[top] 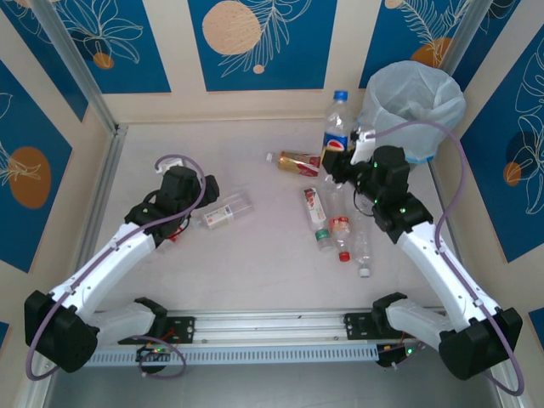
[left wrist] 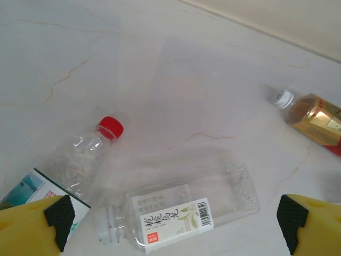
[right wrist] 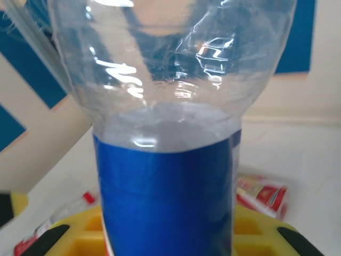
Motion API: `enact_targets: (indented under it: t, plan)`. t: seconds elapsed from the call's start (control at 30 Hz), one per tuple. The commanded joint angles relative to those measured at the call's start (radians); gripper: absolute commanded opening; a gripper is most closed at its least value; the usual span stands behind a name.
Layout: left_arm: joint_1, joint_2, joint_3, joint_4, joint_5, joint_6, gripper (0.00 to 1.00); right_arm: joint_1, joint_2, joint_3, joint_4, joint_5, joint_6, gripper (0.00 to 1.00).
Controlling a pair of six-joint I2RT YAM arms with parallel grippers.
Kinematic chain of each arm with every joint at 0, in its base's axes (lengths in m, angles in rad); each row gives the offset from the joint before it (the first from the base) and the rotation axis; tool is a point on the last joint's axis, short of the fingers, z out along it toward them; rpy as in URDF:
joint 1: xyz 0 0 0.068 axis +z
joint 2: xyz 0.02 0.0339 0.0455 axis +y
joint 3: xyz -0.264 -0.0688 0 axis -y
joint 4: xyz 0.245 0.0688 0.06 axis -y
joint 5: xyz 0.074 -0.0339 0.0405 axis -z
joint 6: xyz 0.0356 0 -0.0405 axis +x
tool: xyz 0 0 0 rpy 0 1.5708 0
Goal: Put the plastic bottles in the bin
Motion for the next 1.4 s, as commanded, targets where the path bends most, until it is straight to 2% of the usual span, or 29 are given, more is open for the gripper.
enact_targets:
  t: [0.0, 0.1, 0.2, 0.53, 0.73, 0.8, 0.9, 1.0, 1.2, 1.37]
  plan:
    - [0.008, -0.020, -0.028, 0.037, -0.017, 0.034, 0.99, -0.056, 0.072, 0.129, -0.053, -0.004, -0.088, 0.27]
    - [0.009, -0.027, -0.056, 0.088, 0.083, 0.086, 0.99, -0.111, 0.145, 0.223, -0.079, -0.017, -0.097, 0.27]
    - [0.009, -0.036, -0.067, 0.099, 0.137, 0.104, 0.99, -0.165, 0.210, 0.303, -0.085, -0.005, -0.104, 0.27]
    - [0.010, -0.078, -0.088, 0.067, 0.174, 0.104, 0.99, -0.371, 0.501, 0.625, -0.050, 0.108, -0.139, 0.26]
    - [0.011, -0.059, -0.080, 0.039, 0.170, 0.069, 0.99, -0.374, 0.644, 0.681, 0.219, 0.319, -0.343, 0.26]
    - [0.010, -0.043, -0.061, 0.013, 0.170, 0.060, 0.99, -0.355, 0.681, 0.663, 0.324, 0.318, -0.448, 0.27]
    - [0.011, -0.027, -0.044, 0.001, 0.180, 0.056, 0.99, -0.317, 0.742, 0.661, 0.438, 0.400, -0.622, 0.27]
    - [0.010, -0.023, -0.042, 0.004, 0.180, 0.053, 0.99, -0.298, 0.790, 0.652, 0.512, 0.422, -0.722, 0.27]
    - [0.010, -0.016, -0.036, -0.004, 0.178, 0.045, 0.99, -0.327, 0.892, 0.689, 0.516, 0.491, -0.753, 0.27]
    - [0.010, -0.014, -0.037, -0.015, 0.170, 0.043, 0.99, -0.373, 0.915, 0.723, 0.367, 0.467, -0.644, 0.31]
